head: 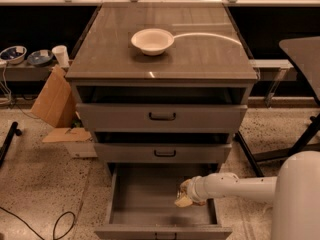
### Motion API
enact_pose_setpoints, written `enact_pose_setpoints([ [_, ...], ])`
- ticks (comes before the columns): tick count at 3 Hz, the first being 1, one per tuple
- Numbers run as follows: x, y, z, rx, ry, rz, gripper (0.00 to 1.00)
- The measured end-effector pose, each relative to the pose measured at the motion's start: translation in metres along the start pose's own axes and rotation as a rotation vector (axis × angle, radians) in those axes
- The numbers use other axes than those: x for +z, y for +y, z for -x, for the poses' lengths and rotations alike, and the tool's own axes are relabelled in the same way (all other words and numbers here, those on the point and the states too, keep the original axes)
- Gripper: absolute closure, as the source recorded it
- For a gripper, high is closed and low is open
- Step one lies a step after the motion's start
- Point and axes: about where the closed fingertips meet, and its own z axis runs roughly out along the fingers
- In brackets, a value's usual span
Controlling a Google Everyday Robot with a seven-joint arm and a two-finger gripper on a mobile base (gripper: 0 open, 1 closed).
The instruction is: Pick orange can from bottom drawer and place on counter
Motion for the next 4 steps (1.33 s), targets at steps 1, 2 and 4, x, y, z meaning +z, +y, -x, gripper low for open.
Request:
enact_pose_setpoints([
  [1, -0.063, 0.008, 0.021, -0.008, -0.004, -0.041, 1.0],
  [2, -0.127, 0.019, 0.048, -0.038, -0.001, -0.077, 1.0],
  [4, -0.251, 0.023, 0.123, -0.12, 0.015, -0.193, 1.0],
])
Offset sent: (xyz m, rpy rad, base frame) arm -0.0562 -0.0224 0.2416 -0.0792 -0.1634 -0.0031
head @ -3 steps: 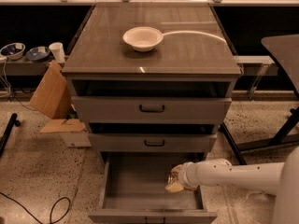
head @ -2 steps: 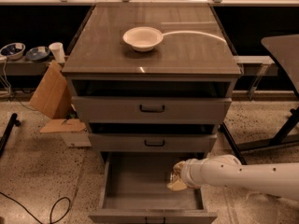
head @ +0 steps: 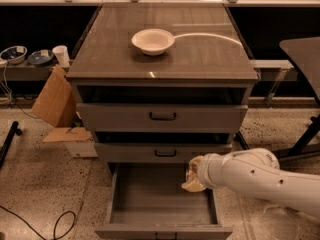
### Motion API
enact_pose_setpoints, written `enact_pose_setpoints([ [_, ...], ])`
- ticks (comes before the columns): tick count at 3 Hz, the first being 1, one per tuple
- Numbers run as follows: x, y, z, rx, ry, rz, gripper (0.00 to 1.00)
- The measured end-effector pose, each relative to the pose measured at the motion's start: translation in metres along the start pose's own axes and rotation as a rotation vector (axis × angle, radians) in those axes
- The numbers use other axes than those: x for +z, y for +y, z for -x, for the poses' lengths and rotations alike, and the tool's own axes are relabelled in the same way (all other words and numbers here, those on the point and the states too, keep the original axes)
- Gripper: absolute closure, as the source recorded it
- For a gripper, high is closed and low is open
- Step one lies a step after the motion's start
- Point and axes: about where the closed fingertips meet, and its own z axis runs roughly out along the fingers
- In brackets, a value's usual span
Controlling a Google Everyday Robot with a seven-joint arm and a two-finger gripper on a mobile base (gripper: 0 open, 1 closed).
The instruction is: Pick orange can from bottom drawer and place on counter
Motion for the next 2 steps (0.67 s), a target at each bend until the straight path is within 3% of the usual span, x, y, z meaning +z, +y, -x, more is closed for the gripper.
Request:
enact_pose_setpoints([
  [2, -0.1, -0.069, 0.077, -0.05, 0.067, -0.125, 1.0],
])
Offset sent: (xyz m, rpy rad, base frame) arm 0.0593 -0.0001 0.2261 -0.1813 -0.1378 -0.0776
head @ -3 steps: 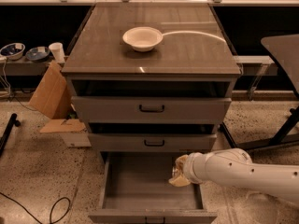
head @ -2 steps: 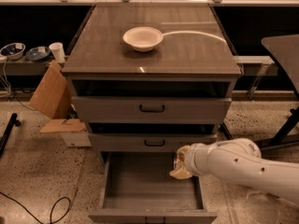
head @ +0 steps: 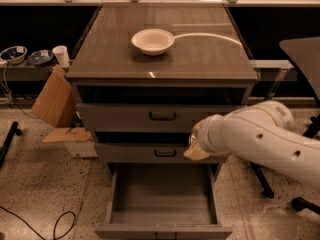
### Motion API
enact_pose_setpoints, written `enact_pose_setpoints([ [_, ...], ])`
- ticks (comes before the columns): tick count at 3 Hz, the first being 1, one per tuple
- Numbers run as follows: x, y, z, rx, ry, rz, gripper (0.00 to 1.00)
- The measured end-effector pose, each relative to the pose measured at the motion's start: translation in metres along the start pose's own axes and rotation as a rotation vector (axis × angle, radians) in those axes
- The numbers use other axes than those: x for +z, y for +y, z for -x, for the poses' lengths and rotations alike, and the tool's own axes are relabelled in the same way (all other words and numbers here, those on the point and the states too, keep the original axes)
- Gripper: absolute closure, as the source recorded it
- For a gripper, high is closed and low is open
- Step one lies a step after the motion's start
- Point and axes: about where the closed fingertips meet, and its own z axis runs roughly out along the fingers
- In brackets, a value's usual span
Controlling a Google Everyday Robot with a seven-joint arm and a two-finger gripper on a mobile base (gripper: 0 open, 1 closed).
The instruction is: Pick orange can from bottom drawer and place on counter
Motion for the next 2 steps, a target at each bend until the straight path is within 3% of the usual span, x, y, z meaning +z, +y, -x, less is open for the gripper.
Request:
enact_pose_setpoints([
  [2, -0.064, -0.079, 0.064, -0.008, 0.066, -0.103, 1.0],
])
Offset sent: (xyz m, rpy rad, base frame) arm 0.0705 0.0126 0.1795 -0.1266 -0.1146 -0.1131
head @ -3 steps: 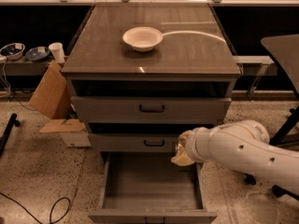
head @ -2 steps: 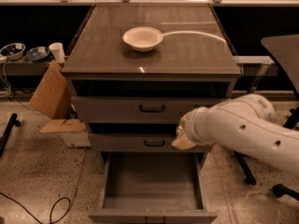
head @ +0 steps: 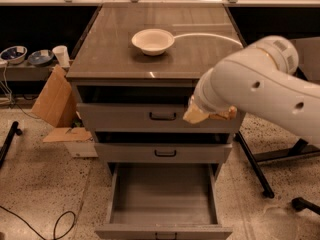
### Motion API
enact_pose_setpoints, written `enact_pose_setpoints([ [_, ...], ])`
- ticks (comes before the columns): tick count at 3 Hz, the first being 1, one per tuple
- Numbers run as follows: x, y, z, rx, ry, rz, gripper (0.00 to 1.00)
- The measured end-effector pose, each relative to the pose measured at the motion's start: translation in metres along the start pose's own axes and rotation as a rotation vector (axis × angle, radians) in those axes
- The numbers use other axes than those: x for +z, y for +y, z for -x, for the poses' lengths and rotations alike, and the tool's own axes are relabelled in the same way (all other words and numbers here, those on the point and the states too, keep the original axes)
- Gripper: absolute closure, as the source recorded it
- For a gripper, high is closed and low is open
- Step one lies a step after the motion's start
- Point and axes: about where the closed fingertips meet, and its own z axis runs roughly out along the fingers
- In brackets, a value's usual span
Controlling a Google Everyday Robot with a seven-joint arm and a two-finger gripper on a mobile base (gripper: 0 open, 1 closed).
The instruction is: Pick orange can from bottom drawer and place on counter
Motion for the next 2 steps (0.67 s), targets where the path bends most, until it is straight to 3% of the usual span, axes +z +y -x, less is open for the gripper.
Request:
enact_pose_setpoints([
  [2, -0.036, -0.058, 0.053, -0.022, 0.021, -0.101, 1.0],
])
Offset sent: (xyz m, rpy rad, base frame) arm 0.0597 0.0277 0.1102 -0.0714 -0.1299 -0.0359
